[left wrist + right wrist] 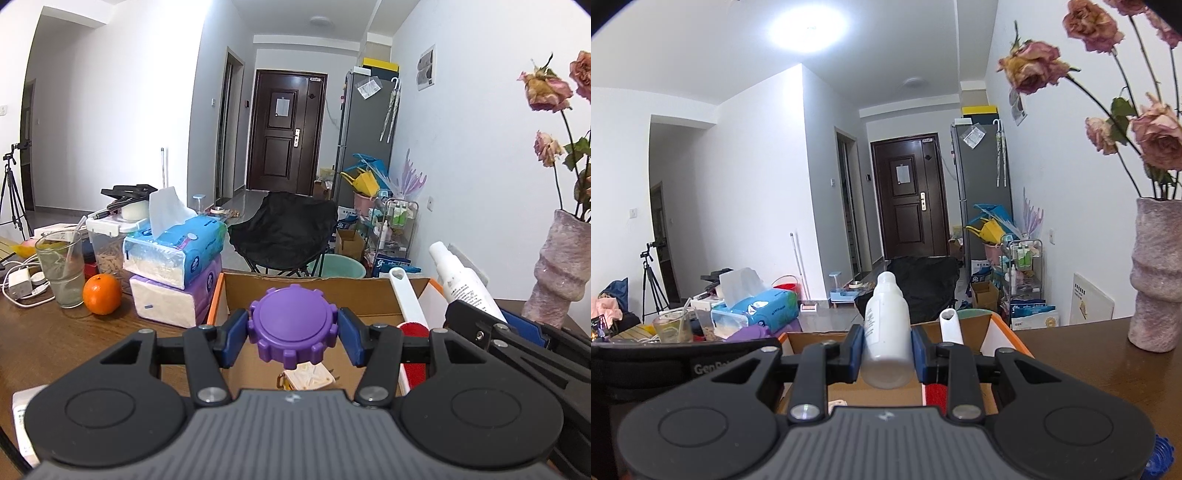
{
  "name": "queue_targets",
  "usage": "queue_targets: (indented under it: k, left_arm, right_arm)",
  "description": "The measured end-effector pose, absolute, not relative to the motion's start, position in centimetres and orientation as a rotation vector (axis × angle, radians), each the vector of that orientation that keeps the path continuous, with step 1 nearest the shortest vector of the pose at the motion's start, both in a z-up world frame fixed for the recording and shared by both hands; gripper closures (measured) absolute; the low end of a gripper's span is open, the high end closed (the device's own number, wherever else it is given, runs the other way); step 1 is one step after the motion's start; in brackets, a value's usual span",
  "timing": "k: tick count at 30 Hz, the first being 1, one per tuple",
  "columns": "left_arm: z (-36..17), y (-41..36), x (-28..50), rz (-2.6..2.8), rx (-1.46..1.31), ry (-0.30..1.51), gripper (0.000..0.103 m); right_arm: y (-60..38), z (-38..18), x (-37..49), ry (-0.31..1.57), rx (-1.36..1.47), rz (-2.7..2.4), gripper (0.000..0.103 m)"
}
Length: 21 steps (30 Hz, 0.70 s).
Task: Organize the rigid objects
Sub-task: 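Carry the purple cap and white bottle toward the cardboard box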
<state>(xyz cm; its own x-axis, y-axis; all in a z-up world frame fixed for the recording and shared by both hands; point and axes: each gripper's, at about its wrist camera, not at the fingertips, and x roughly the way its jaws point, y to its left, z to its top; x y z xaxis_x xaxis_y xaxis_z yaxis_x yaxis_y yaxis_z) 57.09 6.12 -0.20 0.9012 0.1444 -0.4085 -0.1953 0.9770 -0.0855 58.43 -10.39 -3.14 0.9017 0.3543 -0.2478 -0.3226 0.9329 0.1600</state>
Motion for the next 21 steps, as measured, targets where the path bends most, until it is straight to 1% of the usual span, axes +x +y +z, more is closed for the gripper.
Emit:
queue_targets:
  k: [21]
  left_arm:
    - [-2.1,7.3,62.8,0.221,-0.086,0.465,0.049]
  right_arm:
    - [-8.3,-4.9,63.8,0.358,0.068,0.367,0.076]
